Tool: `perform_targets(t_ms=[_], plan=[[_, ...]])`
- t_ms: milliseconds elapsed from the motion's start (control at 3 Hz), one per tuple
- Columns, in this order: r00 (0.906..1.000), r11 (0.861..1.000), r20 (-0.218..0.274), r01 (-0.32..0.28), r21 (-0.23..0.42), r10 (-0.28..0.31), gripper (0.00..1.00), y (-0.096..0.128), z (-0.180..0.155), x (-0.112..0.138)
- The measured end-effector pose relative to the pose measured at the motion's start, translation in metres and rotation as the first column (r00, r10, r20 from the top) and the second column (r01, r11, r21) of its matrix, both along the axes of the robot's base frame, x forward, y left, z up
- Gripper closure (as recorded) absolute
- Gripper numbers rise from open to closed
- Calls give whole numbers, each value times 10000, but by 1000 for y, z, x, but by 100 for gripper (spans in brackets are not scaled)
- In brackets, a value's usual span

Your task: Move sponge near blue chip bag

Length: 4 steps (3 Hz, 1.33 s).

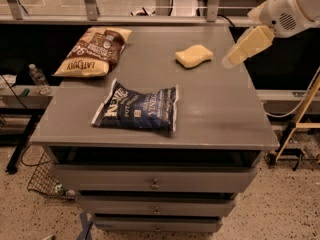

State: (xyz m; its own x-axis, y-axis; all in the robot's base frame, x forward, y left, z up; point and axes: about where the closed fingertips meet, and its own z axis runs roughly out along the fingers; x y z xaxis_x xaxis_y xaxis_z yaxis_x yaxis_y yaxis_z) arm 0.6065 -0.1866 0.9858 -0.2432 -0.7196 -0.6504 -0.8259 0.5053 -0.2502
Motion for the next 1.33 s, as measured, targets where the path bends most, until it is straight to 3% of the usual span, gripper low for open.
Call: perform_targets(t_ms=[667, 1333], plan=[[9996, 9997, -211, 172, -158, -176, 0, 3, -5, 8], [9998, 9991, -143, 140, 405, -135, 0, 19, -33, 59]])
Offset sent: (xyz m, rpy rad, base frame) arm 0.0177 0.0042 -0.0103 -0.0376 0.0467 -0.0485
